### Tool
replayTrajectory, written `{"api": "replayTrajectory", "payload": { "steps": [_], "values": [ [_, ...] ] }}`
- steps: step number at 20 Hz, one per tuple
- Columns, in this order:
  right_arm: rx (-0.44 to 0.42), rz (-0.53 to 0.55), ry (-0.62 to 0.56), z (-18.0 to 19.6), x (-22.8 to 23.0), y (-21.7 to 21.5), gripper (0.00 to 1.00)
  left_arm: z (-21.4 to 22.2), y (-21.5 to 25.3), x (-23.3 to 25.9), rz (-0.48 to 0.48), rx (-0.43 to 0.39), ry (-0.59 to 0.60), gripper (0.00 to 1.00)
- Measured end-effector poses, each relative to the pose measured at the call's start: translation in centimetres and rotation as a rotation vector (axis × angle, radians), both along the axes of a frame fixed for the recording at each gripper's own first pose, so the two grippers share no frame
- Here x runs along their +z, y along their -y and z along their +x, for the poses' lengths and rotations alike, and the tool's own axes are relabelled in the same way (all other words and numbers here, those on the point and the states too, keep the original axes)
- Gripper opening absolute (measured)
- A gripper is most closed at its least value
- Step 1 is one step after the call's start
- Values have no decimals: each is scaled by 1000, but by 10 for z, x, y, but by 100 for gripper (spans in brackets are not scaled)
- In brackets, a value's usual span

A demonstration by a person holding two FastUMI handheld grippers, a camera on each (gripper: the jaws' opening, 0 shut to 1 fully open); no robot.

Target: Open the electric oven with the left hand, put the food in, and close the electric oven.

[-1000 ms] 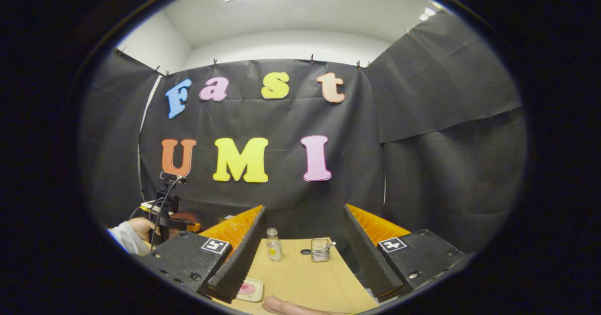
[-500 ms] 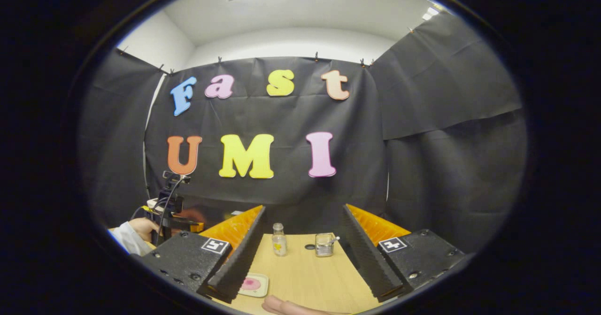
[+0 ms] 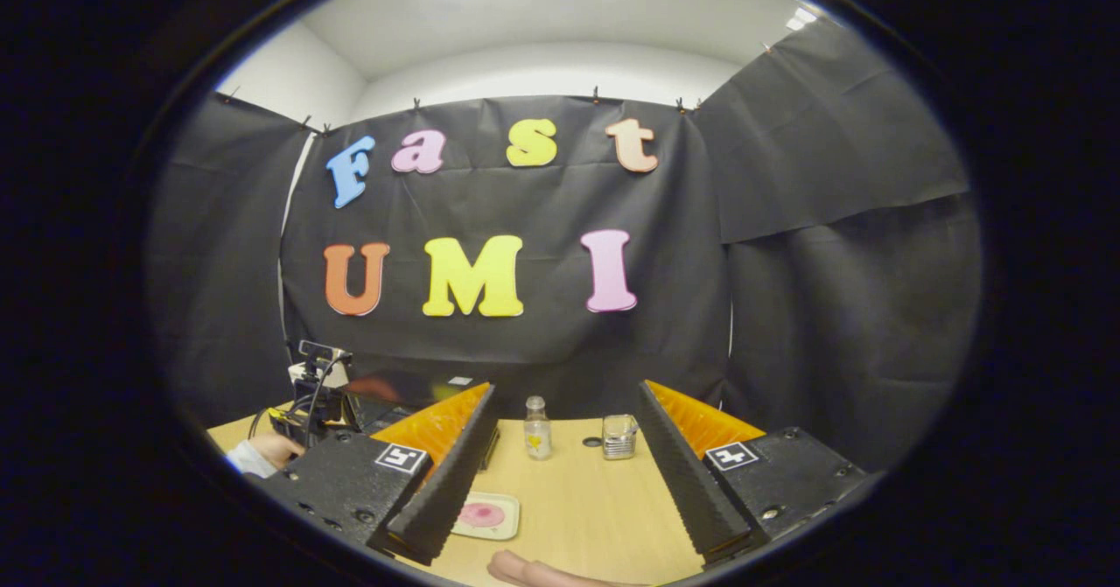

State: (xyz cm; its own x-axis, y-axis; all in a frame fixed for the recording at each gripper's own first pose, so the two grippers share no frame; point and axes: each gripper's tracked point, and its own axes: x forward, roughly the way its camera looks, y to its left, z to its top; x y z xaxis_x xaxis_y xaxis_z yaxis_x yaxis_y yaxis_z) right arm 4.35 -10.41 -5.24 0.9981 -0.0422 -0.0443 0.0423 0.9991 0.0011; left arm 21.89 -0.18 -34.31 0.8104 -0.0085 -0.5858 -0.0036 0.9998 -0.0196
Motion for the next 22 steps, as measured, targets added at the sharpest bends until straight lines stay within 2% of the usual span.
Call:
{"api": "replayTrajectory", "payload": {
  "steps": [5, 7, 9, 14, 16, 17, 18, 19, 21, 22],
  "values": [
    [15, -24, -18, -9, -7, -13, 96, -22, 2, -20, -20, -1, -30, 98],
    [0, -41, -25, -10, -14, -15, 100, -26, 1, -31, -28, 17, -38, 98],
    [-19, -91, -22, -10, -13, -16, 96, -30, -2, -42, -21, 18, -56, 97],
    [30, -117, -27, -10, -15, -43, 96, -45, -3, -69, -50, 21, -117, 95],
    [31, -113, -37, -6, -17, -49, 96, -43, -7, -71, -31, 15, -84, 94],
    [34, -107, -48, -3, -19, -53, 100, -43, -8, -74, -20, 5, -73, 94],
    [35, -104, -59, 1, -21, -56, 96, -44, -8, -74, -13, 3, -69, 93],
    [34, -103, -69, 4, -24, -58, 100, -45, -7, -74, -10, 1, -66, 92],
    [29, -113, -92, 14, -31, -60, 96, -45, -7, -72, -17, 3, -56, 92],
    [38, -115, -105, 20, -37, -62, 100, -43, -7, -69, -27, 7, -37, 92]
  ]
}}
